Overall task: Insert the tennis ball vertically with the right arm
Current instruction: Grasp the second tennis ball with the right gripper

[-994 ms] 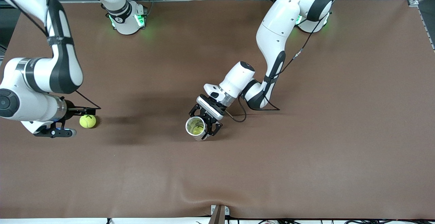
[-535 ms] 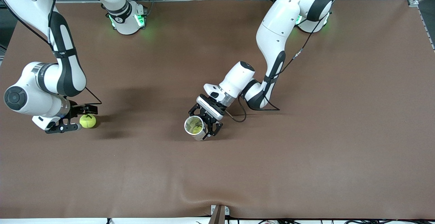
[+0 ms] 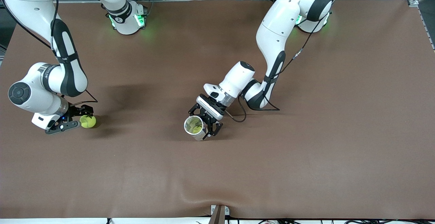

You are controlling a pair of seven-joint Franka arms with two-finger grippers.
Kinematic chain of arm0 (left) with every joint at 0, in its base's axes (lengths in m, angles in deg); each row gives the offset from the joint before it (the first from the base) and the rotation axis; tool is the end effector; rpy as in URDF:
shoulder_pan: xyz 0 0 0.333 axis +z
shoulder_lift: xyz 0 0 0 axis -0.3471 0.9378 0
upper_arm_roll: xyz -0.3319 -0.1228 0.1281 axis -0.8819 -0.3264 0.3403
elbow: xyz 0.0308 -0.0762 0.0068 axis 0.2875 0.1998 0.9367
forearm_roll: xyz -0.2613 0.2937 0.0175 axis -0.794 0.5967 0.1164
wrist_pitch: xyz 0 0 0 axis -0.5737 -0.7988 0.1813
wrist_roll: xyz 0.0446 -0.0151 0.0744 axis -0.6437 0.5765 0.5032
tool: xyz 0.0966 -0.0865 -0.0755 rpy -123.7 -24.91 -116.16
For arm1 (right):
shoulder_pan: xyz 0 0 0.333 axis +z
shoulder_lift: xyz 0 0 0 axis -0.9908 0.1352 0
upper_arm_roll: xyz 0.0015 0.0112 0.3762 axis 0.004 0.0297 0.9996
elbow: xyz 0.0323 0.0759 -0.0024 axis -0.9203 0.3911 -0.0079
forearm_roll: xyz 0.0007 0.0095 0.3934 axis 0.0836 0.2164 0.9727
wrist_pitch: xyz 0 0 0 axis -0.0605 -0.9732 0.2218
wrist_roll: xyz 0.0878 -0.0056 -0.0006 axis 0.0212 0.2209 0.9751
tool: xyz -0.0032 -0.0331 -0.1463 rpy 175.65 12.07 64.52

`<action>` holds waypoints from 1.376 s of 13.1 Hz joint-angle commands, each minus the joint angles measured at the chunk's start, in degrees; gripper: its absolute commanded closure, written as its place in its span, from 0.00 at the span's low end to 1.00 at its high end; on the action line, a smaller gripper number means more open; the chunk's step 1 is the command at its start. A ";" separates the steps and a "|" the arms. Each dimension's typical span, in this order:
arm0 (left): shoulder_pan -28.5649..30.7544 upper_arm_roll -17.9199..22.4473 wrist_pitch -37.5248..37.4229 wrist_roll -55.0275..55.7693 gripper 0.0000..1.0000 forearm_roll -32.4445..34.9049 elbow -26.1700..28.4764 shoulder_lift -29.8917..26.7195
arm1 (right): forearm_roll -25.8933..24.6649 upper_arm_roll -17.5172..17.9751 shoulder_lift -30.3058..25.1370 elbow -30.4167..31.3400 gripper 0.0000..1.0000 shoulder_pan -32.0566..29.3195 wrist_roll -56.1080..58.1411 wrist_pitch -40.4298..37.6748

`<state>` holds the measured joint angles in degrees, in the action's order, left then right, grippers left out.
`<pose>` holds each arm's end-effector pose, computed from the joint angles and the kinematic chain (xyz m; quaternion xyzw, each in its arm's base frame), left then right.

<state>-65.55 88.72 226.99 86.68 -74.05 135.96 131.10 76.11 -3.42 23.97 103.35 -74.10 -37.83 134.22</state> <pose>0.6123 -0.5935 0.2115 0.8023 -0.2909 0.4728 0.2195 0.6180 -0.1044 0.2495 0.9869 0.1557 -0.0259 0.0329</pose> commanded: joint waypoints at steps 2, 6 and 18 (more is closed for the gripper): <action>-0.81 0.82 0.81 -0.38 0.00 -1.16 -1.20 0.80 | 0.80 0.23 1.73 0.64 0.00 -0.40 1.59 3.60; -0.63 0.82 0.81 -0.38 0.00 -0.72 -0.94 0.62 | 1.23 0.23 3.49 0.64 0.17 -0.40 1.50 5.28; -0.63 0.64 0.81 -0.38 0.00 -0.45 4.77 -3.77 | 2.91 0.93 -4.68 -16.55 0.98 5.65 -20.60 -27.46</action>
<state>-65.56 88.78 227.37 86.68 -74.05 136.73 130.42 78.58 -2.67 20.49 91.34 -71.02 -50.95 112.86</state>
